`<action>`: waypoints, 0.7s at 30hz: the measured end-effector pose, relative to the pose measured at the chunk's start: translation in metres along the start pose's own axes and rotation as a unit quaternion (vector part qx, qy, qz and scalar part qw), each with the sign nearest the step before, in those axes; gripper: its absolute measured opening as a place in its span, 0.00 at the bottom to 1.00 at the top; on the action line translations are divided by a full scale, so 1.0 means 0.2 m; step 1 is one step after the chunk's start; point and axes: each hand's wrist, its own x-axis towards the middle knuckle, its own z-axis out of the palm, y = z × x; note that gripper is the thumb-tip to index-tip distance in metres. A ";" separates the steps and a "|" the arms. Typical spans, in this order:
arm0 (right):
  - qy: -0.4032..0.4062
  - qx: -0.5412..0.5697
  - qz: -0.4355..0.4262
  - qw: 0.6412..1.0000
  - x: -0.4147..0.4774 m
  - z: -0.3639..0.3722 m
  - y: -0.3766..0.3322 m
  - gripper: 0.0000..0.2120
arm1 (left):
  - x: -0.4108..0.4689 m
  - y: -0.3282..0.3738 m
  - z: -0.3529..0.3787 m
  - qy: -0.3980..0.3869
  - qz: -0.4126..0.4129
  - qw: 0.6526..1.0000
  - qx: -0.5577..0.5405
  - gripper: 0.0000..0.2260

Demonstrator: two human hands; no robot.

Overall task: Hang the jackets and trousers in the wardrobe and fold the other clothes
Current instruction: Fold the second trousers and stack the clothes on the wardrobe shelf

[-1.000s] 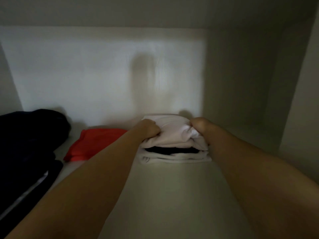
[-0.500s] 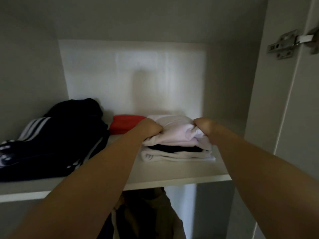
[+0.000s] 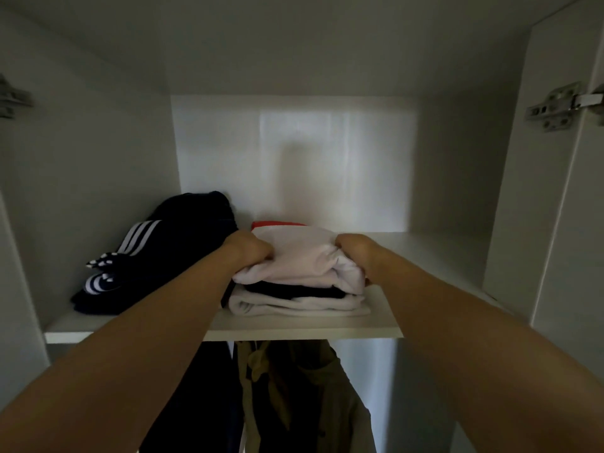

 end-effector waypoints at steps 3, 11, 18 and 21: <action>0.025 -0.021 0.027 0.999 0.10 -0.11 -0.04 0.17 | 0.04 0.06 -0.06 0.035 0.027 0.999 0.018 0.10; -0.023 -0.043 0.055 0.997 0.68 -0.09 -0.14 0.18 | 0.30 0.24 0.00 0.073 0.104 0.991 0.050 0.14; -0.123 -0.227 -0.067 0.964 1.06 0.13 -0.23 0.25 | 0.36 0.17 0.19 0.080 0.069 0.994 0.009 0.18; -0.147 -0.258 -0.101 0.949 1.10 0.19 -0.26 0.27 | 0.37 0.14 0.20 0.107 0.049 0.993 -0.001 0.17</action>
